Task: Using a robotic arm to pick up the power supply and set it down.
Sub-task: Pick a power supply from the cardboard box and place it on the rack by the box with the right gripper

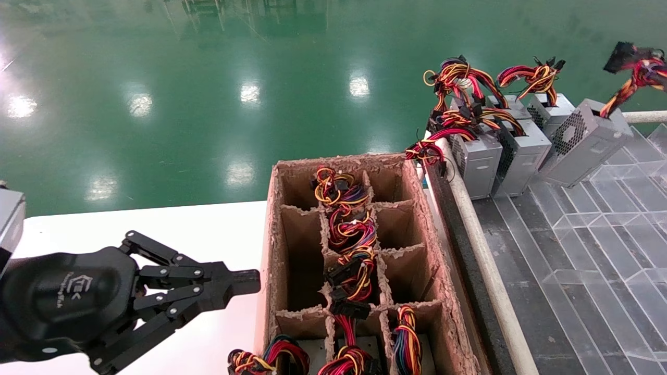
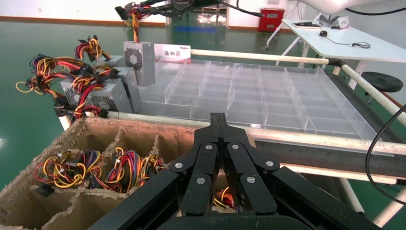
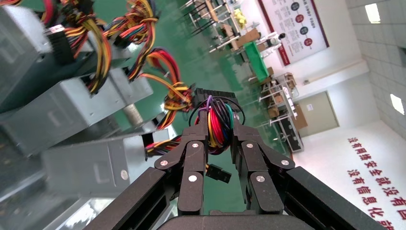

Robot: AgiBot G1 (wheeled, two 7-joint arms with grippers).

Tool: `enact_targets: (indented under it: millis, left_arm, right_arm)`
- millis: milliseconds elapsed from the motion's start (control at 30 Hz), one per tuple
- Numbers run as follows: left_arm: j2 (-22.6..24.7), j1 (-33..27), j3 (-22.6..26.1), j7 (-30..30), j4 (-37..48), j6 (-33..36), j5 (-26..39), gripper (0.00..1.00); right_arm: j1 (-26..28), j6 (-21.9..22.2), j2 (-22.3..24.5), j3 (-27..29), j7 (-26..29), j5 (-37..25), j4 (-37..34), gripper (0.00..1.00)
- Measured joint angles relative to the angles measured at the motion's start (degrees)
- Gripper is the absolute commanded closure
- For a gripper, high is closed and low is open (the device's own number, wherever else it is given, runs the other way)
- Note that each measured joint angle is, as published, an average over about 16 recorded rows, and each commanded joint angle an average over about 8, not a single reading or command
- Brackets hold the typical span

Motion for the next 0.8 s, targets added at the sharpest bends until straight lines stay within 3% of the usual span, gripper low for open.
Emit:
enact_targets:
  millis: [400, 800]
  left_arm:
    - [0.0, 0.0, 0.0, 0.0, 0.0, 0.0, 0.0, 1.0]
    - [0.0, 0.0, 0.0, 0.0, 0.0, 0.0, 0.0, 1.0]
  right_arm:
    - [8.9, 2.8, -3.6, -3.0, -7.3, -4.7, -13.0, 1.0]
    - [13.4, 4.0, -6.7, -3.8, -15.3, -6.2, -20.7, 1.0]
